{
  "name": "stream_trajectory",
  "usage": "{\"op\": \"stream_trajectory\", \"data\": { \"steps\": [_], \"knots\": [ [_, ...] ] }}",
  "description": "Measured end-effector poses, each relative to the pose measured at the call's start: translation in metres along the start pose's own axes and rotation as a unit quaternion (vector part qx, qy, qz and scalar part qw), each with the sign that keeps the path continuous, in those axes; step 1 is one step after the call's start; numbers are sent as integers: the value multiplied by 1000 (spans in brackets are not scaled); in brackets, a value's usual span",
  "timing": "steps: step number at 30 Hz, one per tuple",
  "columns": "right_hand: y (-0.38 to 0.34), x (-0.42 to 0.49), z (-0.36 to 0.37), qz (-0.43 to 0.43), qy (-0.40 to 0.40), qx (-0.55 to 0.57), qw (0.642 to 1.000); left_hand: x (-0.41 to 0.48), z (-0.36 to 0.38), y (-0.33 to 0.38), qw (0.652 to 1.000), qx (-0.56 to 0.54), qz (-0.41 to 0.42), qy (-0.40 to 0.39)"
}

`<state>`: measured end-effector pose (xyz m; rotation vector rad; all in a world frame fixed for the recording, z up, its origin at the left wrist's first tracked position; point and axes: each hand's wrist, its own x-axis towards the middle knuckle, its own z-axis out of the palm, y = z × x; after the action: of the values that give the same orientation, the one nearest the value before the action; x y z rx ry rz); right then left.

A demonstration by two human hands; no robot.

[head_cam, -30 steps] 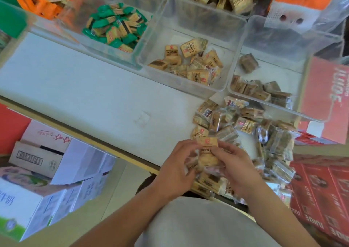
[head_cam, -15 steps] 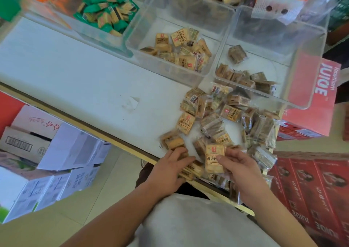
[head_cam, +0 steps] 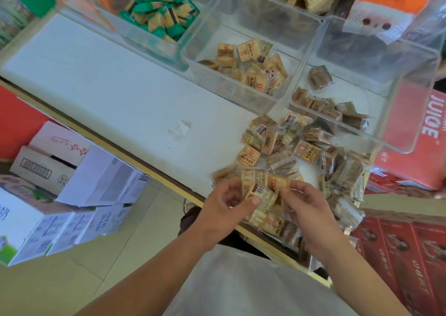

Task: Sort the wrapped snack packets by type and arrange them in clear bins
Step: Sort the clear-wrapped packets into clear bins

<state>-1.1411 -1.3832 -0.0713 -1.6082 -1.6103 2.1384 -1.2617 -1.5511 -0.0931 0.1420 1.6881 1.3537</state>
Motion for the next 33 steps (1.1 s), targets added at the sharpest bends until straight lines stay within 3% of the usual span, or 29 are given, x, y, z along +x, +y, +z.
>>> {"op": "stream_trajectory", "data": {
  "steps": [6,9,12,13,16,19,26,28,29,31,33],
  "knots": [
    [-9,-17,14,-18,-128,-16,992,-6,11,0,999,-12,38,-23],
    [-8,-19,19,-21,-117,4,993,-4,18,1,993,95,68,-10],
    [-4,-15,17,-26,-77,5,997,1,12,-7,990,114,68,-44],
    [-4,-13,16,-29,-62,-13,998,5,7,-12,986,147,82,-11],
    [1,-8,13,-40,-29,-96,994,28,-10,-26,916,364,121,116],
    [0,-6,14,-46,-6,-142,989,46,-17,-35,861,494,86,82],
    [-13,-5,8,-62,30,-113,991,61,-22,-43,840,522,119,88],
    [-20,-2,10,-58,40,-105,992,61,-23,-38,859,491,123,82],
    [-25,0,12,-56,45,-102,992,60,-25,-30,887,444,96,82],
    [-39,5,20,-53,48,-95,993,60,-32,-6,950,295,23,99],
    [-56,12,32,-65,47,-79,994,66,-44,27,979,161,2,128]
  ]
}}
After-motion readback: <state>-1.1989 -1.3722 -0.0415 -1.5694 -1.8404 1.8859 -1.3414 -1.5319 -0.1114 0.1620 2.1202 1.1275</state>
